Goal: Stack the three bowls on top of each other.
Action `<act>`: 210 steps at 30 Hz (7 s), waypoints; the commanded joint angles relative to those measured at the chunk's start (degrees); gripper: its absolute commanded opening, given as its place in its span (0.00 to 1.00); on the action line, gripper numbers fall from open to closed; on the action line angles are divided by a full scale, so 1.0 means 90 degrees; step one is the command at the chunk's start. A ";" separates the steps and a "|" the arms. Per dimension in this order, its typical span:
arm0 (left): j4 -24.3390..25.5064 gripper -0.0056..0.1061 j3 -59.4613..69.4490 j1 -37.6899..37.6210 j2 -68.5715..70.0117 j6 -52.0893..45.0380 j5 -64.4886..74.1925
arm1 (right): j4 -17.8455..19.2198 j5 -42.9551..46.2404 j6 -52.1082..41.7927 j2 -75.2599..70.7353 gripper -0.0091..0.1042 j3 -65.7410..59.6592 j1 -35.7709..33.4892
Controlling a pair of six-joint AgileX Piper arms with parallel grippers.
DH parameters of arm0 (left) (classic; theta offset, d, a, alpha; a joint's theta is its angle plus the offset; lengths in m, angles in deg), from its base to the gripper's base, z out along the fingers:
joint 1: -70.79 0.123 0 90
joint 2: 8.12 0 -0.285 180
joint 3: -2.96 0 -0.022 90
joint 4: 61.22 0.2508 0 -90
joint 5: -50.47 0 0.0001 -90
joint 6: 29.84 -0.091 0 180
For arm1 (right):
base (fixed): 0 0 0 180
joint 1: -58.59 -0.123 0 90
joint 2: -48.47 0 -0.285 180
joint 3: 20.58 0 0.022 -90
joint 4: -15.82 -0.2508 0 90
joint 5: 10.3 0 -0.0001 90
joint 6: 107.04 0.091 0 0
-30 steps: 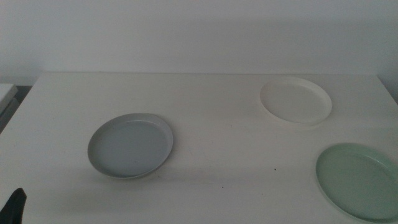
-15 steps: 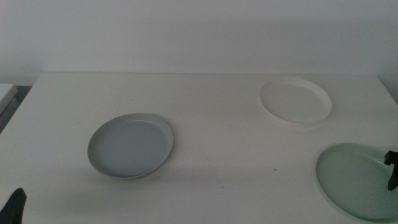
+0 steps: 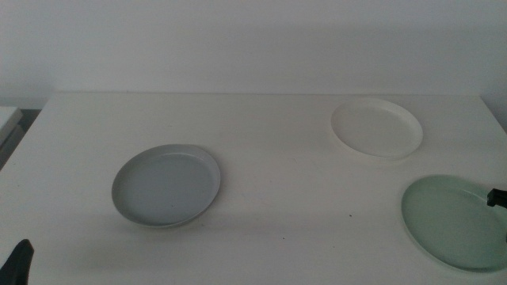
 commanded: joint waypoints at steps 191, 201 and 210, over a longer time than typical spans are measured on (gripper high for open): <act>-0.1505 0.88 -0.8180 0.0102 -1.1784 -0.0945 0.4076 | -0.1600 0.1120 -0.2356 -0.6081 0.80 -0.0276 -0.4574; -0.1626 0.69 -0.8180 0.0102 -1.2624 -0.0945 0.4130 | -0.1600 0.1120 -0.2356 -0.6081 0.80 -0.0276 -0.4574; -0.1539 0.03 -0.8405 0.0116 -1.2612 -0.1017 0.4717 | -0.1600 0.1120 -0.2356 -0.6081 0.80 -0.0276 -0.4574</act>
